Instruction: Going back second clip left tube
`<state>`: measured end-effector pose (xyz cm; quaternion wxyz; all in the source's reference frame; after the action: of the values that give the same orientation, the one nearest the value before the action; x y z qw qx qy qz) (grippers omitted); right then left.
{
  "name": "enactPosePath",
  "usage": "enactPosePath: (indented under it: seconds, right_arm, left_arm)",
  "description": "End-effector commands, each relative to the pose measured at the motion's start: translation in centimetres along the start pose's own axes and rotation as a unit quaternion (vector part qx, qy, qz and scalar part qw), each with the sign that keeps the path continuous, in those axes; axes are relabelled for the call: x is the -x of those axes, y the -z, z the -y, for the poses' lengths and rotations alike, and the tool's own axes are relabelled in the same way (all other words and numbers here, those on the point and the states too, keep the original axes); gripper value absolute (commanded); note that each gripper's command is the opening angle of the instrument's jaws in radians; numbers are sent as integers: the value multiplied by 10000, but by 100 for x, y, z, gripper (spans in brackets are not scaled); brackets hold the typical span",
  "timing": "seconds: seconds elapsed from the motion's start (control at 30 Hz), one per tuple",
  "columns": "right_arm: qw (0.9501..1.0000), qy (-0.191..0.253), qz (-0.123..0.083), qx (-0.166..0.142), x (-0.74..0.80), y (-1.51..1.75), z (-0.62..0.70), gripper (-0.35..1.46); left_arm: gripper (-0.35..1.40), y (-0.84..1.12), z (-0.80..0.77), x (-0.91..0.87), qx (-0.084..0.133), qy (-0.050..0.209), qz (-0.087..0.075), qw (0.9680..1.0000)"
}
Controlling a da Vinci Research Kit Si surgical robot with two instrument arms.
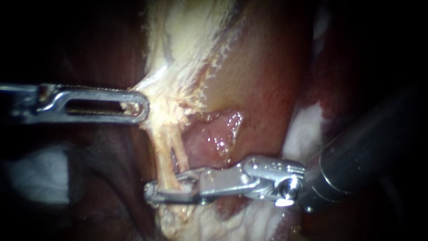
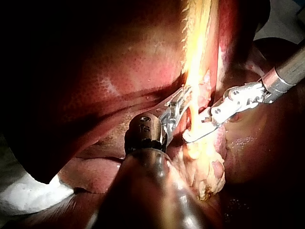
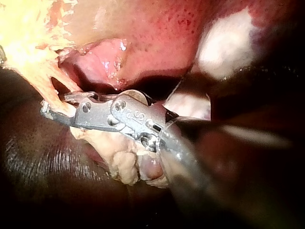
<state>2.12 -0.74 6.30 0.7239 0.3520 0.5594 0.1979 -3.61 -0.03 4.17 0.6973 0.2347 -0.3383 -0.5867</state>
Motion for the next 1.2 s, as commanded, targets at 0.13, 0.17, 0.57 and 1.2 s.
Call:
enactPosePath:
  seconds: [0.13, 0.17, 0.57, 1.2]
  right_arm:
    - [10000, 2, -6, -6, 0, 0, 0, -35]
    - [10000, 2, -6, -6, 0, 0, 0, -35]
    - [9996, 230, -164, 5, -4, -9, -4, 56]
    - [9958, 847, -323, 132, -4, 10, -11, 59]
  left_arm:
    - [-35, 1, 0, 0, -4, -3, -1, 10000]
    - [-35, 1, 0, 0, -4, -3, -1, 10000]
    - [-35, 1, 2, 0, 1, 1, 2, 10000]
    - [-35, 5, 8, -3, 17, 13, 13, 10000]
